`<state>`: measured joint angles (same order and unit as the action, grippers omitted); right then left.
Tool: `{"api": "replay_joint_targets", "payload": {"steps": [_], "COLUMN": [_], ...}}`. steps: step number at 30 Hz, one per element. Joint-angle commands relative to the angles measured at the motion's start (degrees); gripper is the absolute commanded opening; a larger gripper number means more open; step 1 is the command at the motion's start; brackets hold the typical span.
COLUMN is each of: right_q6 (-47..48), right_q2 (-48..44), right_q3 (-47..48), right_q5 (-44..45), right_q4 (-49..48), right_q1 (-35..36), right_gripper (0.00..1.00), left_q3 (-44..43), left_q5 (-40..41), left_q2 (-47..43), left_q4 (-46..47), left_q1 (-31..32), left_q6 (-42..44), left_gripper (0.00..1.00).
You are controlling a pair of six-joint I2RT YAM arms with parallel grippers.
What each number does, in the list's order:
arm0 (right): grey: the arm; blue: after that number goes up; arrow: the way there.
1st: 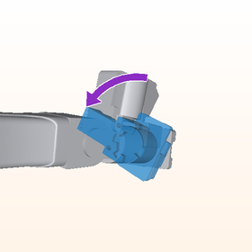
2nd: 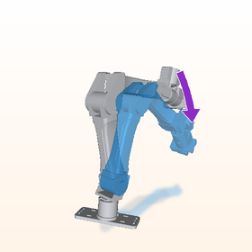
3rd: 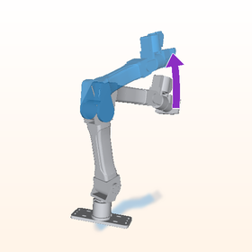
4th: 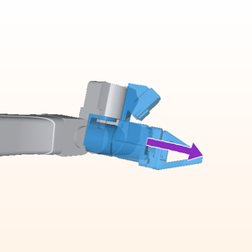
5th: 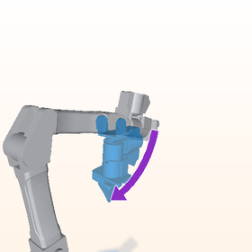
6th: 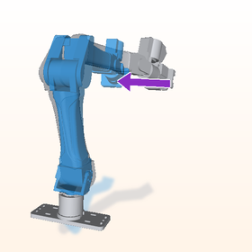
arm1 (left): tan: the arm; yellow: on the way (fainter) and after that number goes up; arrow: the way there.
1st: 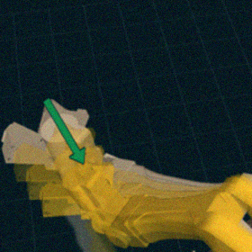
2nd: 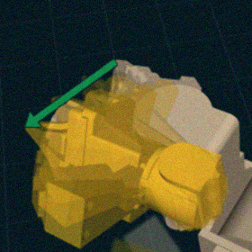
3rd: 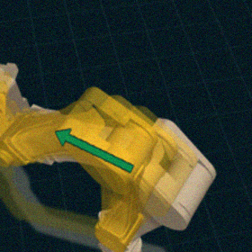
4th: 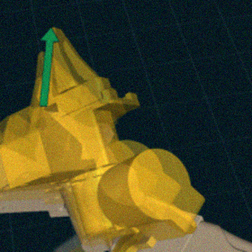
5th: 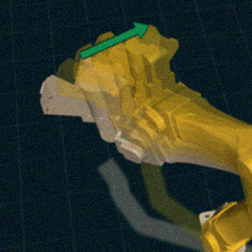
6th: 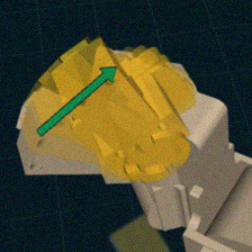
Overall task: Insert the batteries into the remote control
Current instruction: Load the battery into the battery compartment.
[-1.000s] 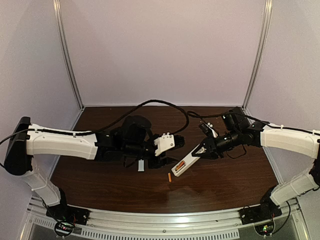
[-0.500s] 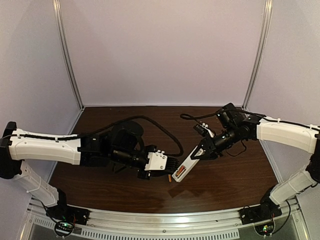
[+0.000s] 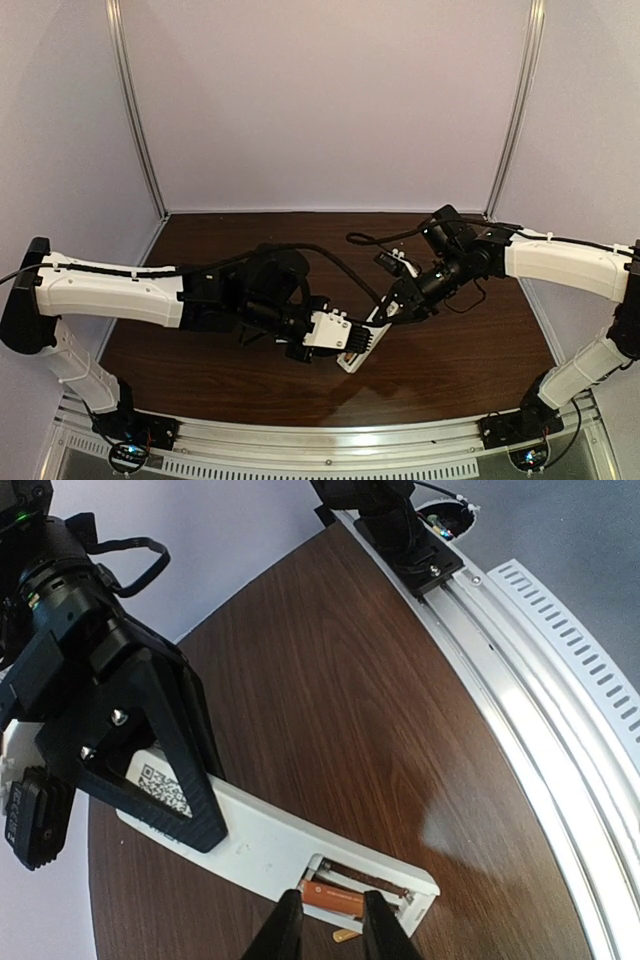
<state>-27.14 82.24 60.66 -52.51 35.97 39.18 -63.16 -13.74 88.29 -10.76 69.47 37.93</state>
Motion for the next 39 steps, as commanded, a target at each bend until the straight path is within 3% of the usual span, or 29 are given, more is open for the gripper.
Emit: {"api": "replay_joint_targets", "payload": {"steps": [1,19,39], "right_q6": [0.8,0.1,0.1], "right_q2": [0.4,0.6,1.0], "right_q3": [2.0,2.2,2.0], "right_q5": [-0.8,-0.4,-0.6], "right_q4": [1.0,0.2,-0.2], "right_q1": [1.3,3.3,3.4], "right_gripper": [0.0,0.0,0.0], "left_q3": [-1.9,-3.5,-3.9], "left_q5": [0.9,0.2,-0.5], "left_q2": [1.5,3.8,5.4], "left_q4": [-0.3,-1.6,-3.1], "left_q1": [0.2,0.2,0.2], "left_q6": [1.4,1.9,2.5], "left_gripper": [0.22,0.15,0.14]}}
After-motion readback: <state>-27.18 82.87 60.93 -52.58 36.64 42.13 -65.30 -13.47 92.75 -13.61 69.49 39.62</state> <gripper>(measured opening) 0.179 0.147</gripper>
